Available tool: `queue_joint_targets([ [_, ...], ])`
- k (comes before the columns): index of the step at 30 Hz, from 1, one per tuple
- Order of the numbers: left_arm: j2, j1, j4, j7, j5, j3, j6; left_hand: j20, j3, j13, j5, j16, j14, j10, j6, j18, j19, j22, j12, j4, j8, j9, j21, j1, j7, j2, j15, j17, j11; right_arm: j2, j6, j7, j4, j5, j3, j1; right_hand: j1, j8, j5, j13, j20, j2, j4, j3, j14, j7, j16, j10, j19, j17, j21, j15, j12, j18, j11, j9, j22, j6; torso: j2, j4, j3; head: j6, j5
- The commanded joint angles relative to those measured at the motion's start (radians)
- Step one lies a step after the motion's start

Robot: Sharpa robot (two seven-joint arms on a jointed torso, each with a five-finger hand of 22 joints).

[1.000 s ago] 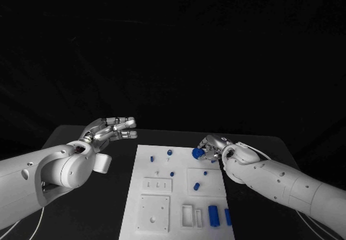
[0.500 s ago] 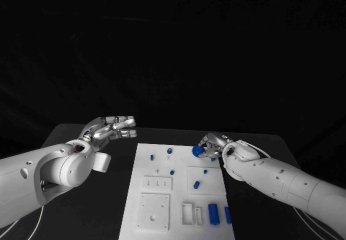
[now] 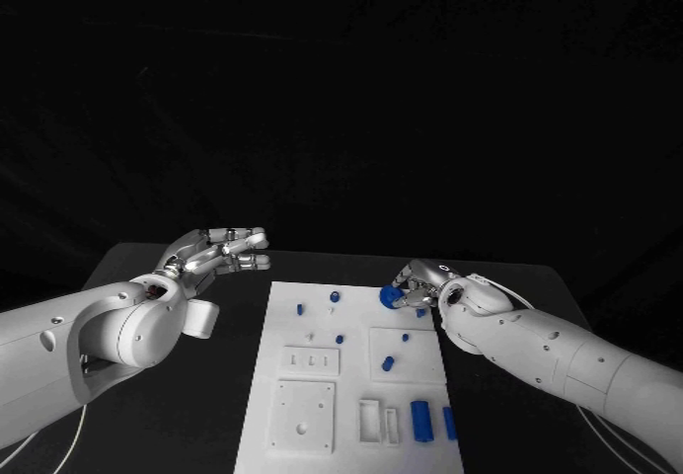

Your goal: Assemble the parts on the task board

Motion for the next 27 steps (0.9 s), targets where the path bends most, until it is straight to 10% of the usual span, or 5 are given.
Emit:
queue_joint_targets([
  [1, 0.001, 0.001, 0.003, 0.003, -0.008, 0.001, 0.018, 0.001, 0.0, 0.001, -0.002, -0.004, -0.008, -0.008, -0.004, -0.001, -0.01, -0.001, 0.005, -0.004, -0.003, -0.001, 0.002, -0.004, -0.002, -0.008, 0.001, -0.002, 0.001, 0.003, 0.037, 0.011, -0.002, -0.003, 0.001, -0.001, -0.014, -0.001, 0.007, 0.003, 0.003, 0.001, 0.002, 0.007, 0.007, 0.0, 0.006, 0.008, 0.051, 0.004, 0.005, -0.003, 0.006, 0.0, 0.0, -0.001, 0.015, 0.009, 0.0, 0.0011, -0.0004, -0.003, 0.001],
  [27, 0.001, 0.001, 0.001, -0.005, -0.017, 0.001, 0.025, 0.001, 0.001, 0.001, -0.002, -0.004, -0.01, -0.011, -0.009, -0.001, -0.011, -0.001, 0.005, -0.002, -0.003, -0.001, 0.002, -0.003, -0.001, -0.009, 0.001, -0.002, 0.002, 0.02, 0.095, 0.0, -0.019, -0.066, 0.001, -0.001, -0.027, -0.003, -0.009, 0.012, 0.0, 0.01, -0.012, 0.071, 0.008, -0.007, 0.013, 0.012, 0.053, 0.016, 0.01, -0.006, 0.009, -0.006, -0.005, -0.001, 0.042, 0.041, 0.002, -0.0027, -0.0008, -0.008, 0.003],
])
